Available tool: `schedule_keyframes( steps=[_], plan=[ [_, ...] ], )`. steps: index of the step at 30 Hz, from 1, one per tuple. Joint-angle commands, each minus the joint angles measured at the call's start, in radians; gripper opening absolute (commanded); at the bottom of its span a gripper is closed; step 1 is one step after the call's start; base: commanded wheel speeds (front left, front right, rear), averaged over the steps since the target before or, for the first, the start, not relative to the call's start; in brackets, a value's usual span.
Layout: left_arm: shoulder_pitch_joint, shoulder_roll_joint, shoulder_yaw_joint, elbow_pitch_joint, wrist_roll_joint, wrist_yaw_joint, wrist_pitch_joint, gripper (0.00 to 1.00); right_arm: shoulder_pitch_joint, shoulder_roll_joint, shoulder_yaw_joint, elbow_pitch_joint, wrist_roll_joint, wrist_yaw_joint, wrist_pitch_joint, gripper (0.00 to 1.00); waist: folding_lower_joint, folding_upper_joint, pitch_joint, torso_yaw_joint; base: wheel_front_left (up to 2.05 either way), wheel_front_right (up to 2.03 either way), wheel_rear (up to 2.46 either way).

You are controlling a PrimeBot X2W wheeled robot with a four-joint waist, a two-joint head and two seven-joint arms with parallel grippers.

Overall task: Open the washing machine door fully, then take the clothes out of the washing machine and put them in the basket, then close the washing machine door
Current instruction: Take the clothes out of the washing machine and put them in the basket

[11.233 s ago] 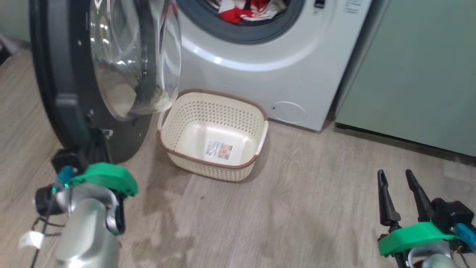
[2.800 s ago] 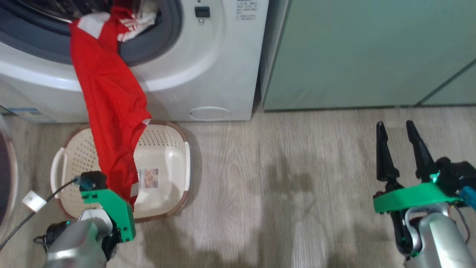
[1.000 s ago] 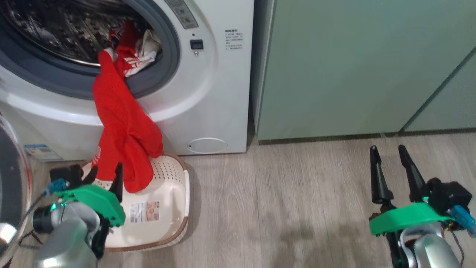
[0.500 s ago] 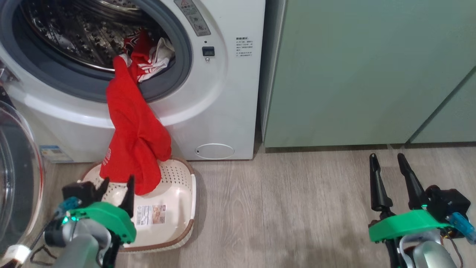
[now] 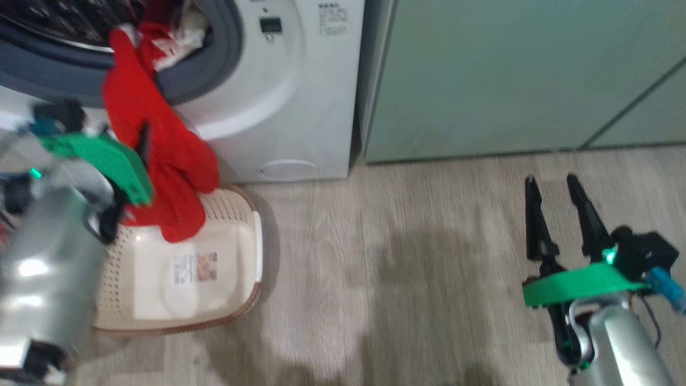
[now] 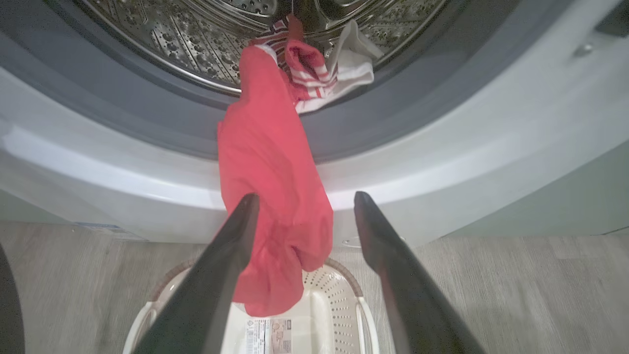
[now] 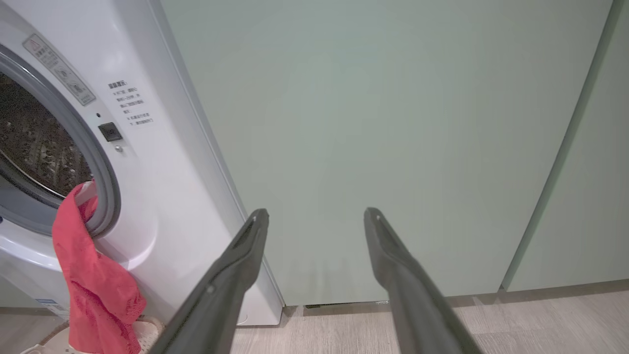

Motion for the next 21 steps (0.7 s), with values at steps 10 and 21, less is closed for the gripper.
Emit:
schedule_keyframes(
  steps=[10, 21],
  plan=[
    [-0.344, 0.183, 0.027, 0.108, 0.027, 0.025, 0.153, 1.00, -0.137, 0.006, 0.034, -0.057, 0.008, -0.001, -0.006, 1.00, 0.0000, 0.0000, 0.244, -0.096, 0.00, 0.00, 0.00],
    [-0.535, 0.283, 0.020, 0.194, 0.028, -0.003, 0.229, 1.00, -0.215, 0.017, 0.039, -0.080, 0.017, -0.001, -0.006, 1.00, 0.0000, 0.0000, 0.383, -0.142, 0.00, 0.00, 0.00]
  ],
)
